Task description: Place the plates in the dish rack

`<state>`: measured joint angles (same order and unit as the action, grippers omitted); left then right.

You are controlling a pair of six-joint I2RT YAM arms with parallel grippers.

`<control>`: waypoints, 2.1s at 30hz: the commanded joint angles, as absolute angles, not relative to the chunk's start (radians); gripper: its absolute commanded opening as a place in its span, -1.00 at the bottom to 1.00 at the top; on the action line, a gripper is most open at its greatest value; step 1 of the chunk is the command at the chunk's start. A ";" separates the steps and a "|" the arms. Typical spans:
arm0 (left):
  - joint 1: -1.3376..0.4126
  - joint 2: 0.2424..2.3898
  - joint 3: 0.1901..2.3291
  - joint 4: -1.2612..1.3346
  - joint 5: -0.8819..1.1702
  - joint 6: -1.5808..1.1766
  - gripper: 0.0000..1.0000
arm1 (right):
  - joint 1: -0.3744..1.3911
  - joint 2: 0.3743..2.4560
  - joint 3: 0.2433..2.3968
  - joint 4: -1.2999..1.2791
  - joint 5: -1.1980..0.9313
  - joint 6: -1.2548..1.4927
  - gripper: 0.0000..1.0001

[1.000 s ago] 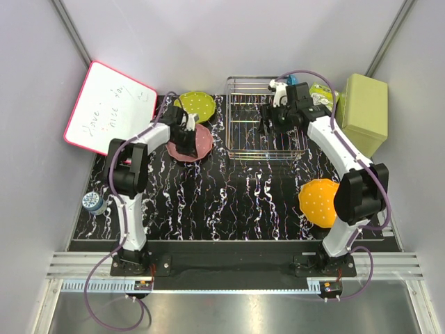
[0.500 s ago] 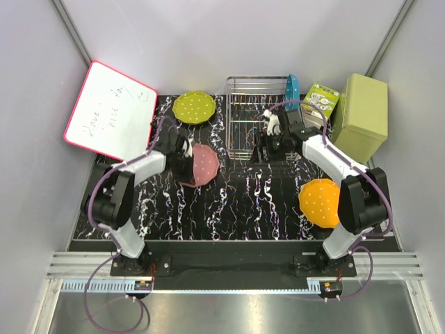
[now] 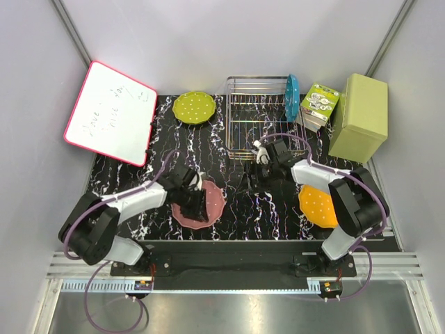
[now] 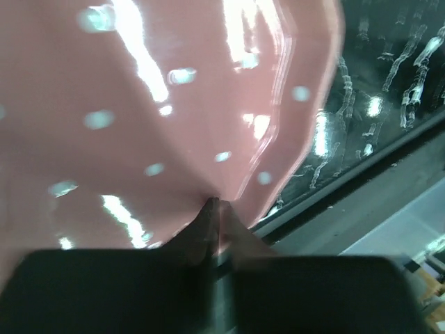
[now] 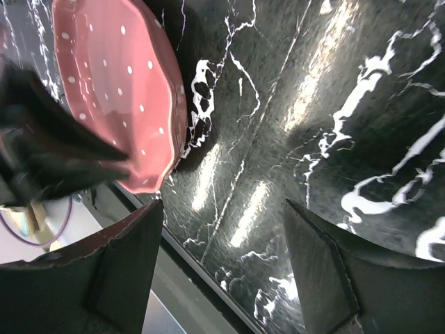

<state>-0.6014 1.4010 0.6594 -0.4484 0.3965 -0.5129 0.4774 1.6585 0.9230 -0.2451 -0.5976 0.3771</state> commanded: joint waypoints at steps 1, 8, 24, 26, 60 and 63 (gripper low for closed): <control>-0.479 1.350 0.895 -0.599 0.301 -0.509 0.29 | 0.521 1.614 0.861 -0.052 -0.611 0.509 0.53; -0.213 1.250 0.855 -0.660 0.178 -0.546 0.42 | 0.650 1.631 0.761 0.179 -0.519 0.673 0.51; -0.126 1.296 0.565 -0.444 0.331 -0.704 0.05 | 0.725 1.885 0.873 0.302 -0.491 0.805 0.50; -0.126 1.327 0.569 -0.417 0.354 -0.706 0.01 | 0.742 1.920 0.897 0.288 -0.521 0.795 0.49; -0.261 1.198 0.463 -0.209 0.451 -0.594 -1.00 | 0.807 1.693 0.821 0.273 -0.767 0.564 0.15; -0.290 1.210 0.479 -0.204 0.477 -0.609 -1.00 | 0.807 1.736 0.815 0.300 -0.747 0.603 0.17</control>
<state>-0.2192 1.2037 0.4747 -0.3454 0.3065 -0.5613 0.7605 1.7496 0.7864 0.1181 -0.6407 0.5640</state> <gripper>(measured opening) 0.205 0.581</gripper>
